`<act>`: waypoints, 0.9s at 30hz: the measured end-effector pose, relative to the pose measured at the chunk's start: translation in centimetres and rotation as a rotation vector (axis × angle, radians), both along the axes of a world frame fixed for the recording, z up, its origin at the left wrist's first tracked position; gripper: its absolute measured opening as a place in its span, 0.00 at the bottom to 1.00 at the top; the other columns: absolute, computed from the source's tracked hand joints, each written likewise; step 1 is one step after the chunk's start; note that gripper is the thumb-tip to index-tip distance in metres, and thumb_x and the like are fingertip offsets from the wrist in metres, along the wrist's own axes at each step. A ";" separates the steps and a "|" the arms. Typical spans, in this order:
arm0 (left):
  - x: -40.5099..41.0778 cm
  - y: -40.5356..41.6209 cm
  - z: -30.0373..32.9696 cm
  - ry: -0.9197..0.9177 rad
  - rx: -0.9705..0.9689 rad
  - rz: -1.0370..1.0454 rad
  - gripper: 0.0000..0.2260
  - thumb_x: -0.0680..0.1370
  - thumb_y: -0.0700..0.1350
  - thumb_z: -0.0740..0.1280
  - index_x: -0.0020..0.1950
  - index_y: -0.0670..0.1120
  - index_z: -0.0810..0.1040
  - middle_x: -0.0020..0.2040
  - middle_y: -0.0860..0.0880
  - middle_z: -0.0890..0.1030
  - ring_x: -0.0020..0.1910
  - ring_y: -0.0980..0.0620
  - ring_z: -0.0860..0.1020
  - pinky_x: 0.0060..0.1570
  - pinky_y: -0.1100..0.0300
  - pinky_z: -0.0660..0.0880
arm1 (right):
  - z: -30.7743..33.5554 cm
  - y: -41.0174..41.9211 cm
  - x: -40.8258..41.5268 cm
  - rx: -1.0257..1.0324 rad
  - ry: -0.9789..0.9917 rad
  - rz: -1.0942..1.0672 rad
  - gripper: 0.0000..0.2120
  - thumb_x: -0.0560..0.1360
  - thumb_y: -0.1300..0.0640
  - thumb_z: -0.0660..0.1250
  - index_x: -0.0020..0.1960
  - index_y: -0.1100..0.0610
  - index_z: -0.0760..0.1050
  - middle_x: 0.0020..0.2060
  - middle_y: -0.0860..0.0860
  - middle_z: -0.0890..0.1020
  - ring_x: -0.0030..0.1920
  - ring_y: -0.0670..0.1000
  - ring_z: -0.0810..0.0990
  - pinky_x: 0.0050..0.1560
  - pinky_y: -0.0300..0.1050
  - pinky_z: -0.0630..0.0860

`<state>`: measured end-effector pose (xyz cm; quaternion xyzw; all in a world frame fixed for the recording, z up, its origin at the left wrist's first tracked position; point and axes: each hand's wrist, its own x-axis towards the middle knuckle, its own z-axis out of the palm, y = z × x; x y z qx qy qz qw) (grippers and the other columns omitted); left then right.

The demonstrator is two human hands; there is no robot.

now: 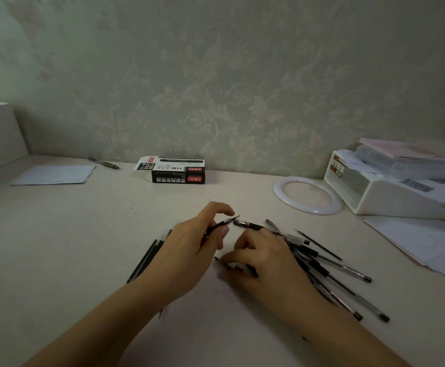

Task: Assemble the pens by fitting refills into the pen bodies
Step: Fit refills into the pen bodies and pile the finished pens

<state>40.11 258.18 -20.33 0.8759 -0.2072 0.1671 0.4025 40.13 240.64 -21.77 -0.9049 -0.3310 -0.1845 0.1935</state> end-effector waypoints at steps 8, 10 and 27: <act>0.0 0.2 0.0 -0.007 0.083 -0.016 0.09 0.82 0.47 0.59 0.58 0.58 0.74 0.38 0.59 0.77 0.42 0.60 0.77 0.40 0.68 0.72 | 0.3 -0.6 0.1 0.325 0.124 -0.055 0.03 0.75 0.56 0.71 0.45 0.48 0.81 0.40 0.39 0.78 0.44 0.42 0.75 0.46 0.36 0.70; -0.1 0.2 -0.1 -0.019 0.112 -0.031 0.09 0.82 0.48 0.59 0.58 0.58 0.75 0.38 0.62 0.77 0.43 0.62 0.77 0.41 0.72 0.71 | 0.7 -1.3 0.2 0.614 0.199 -0.094 0.05 0.76 0.56 0.70 0.45 0.46 0.80 0.40 0.41 0.82 0.43 0.44 0.81 0.44 0.32 0.74; -0.2 0.0 -0.4 -0.026 0.127 -0.109 0.08 0.81 0.52 0.58 0.57 0.62 0.72 0.39 0.57 0.79 0.39 0.53 0.78 0.40 0.59 0.74 | 1.2 -2.3 0.6 0.769 0.326 -0.017 0.07 0.75 0.57 0.71 0.47 0.45 0.82 0.42 0.43 0.85 0.44 0.45 0.83 0.47 0.35 0.78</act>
